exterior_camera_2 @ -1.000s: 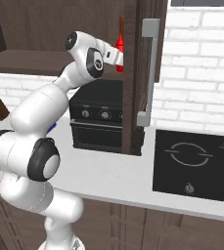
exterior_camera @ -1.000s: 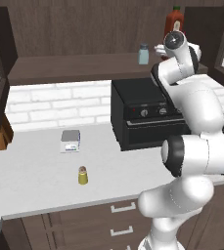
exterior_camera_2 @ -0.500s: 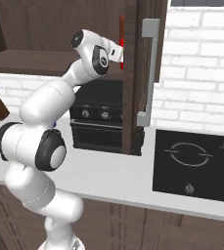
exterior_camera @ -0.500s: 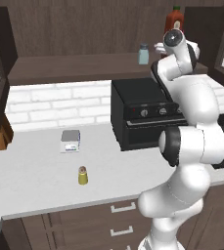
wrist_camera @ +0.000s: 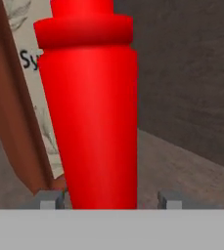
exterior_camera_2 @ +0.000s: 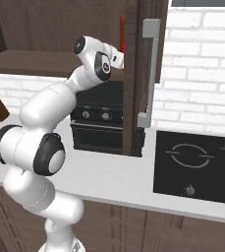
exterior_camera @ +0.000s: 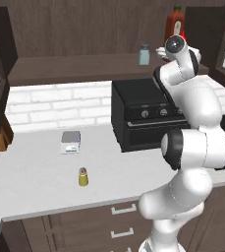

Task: Put the shaker and condiment bottle from the counter next to their counterparts in the cabinet.

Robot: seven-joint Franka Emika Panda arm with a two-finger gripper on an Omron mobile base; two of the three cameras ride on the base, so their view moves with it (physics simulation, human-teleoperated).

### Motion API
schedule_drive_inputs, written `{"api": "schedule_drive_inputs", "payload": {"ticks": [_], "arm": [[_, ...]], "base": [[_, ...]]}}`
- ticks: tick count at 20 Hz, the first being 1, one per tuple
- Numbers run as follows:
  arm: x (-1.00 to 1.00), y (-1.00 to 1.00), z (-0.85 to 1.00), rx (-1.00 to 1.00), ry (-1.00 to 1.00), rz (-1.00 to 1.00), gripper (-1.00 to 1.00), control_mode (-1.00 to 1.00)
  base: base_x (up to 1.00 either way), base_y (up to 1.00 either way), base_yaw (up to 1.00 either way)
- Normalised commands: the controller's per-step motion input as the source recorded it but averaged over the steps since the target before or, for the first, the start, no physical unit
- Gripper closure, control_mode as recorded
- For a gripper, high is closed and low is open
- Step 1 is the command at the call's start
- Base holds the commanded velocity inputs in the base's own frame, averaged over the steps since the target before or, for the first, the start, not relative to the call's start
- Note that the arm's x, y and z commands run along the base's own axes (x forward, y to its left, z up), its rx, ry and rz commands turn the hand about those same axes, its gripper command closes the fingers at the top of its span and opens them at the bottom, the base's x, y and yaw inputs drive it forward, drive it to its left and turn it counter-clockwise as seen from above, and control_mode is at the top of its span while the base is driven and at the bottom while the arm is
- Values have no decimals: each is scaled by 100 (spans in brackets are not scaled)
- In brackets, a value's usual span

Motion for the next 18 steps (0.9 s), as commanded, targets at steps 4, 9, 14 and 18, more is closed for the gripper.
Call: {"api": "schedule_drive_inputs", "payload": {"ticks": [4, 9, 14, 18], "arm": [[-45, 29, -49, 0, -2, 7, -100, -100], [-74, 66, -32, 0, -3, 14, -100, -100], [-87, 63, -28, 0, -6, 16, -100, -100], [-98, 49, -49, 0, -3, 14, -100, -100]], "base": [[0, 0, 0], [0, 0, 0], [0, 0, 0], [0, 0, 0]]}}
